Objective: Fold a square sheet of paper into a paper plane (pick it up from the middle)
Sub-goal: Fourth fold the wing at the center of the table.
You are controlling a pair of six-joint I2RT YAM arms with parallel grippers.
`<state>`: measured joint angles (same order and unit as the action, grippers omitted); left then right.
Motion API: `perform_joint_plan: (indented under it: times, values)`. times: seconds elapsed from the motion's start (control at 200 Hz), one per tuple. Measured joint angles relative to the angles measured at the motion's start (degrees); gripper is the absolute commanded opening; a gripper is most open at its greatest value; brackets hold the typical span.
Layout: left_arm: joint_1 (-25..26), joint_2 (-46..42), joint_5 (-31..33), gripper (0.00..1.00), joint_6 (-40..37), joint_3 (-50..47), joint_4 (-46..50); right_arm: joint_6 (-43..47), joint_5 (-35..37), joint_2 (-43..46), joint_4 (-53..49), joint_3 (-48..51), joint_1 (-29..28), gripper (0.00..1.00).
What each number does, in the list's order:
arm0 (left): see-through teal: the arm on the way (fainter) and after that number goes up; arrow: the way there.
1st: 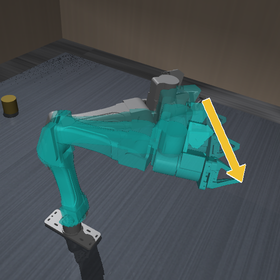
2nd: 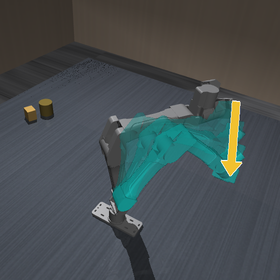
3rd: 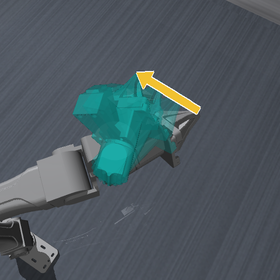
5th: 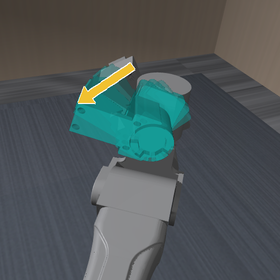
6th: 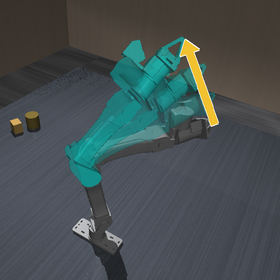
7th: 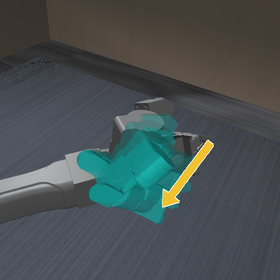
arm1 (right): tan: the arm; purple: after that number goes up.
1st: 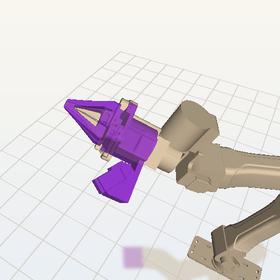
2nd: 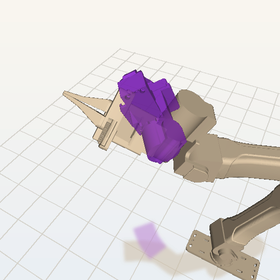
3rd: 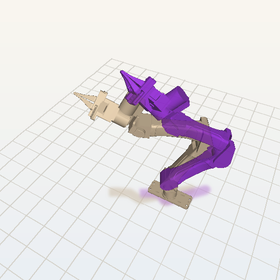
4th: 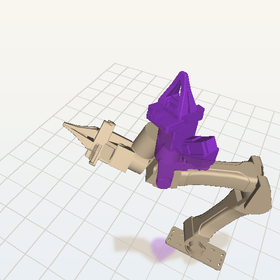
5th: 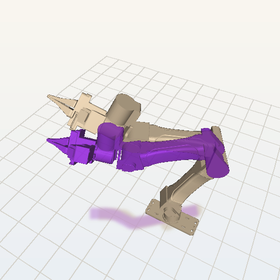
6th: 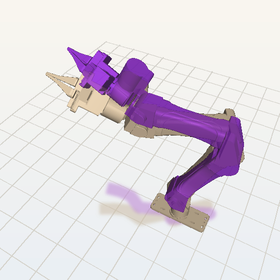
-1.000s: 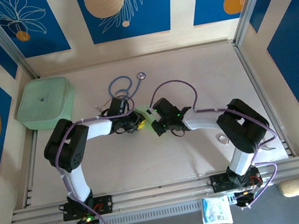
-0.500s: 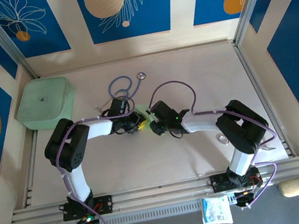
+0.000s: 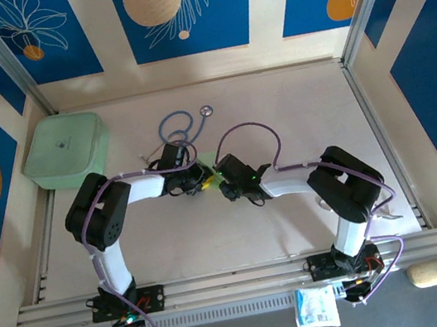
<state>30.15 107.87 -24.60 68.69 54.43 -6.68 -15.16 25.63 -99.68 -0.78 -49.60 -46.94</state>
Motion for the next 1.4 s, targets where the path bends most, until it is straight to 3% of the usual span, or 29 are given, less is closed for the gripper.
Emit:
perform_joint_plan:
  times: [1.091, 1.401]
  values:
    - [0.0, 0.0, 0.0, 0.20, 0.0, -0.1, -0.1, -0.3, 2.5, 0.5, -1.8, -0.7, -0.7, 0.32]
    - [0.0, 0.0, 0.0, 0.19, 0.0, -0.3, -0.5, -0.4, 2.5, 1.4, -1.8, -1.2, -0.7, 0.27]
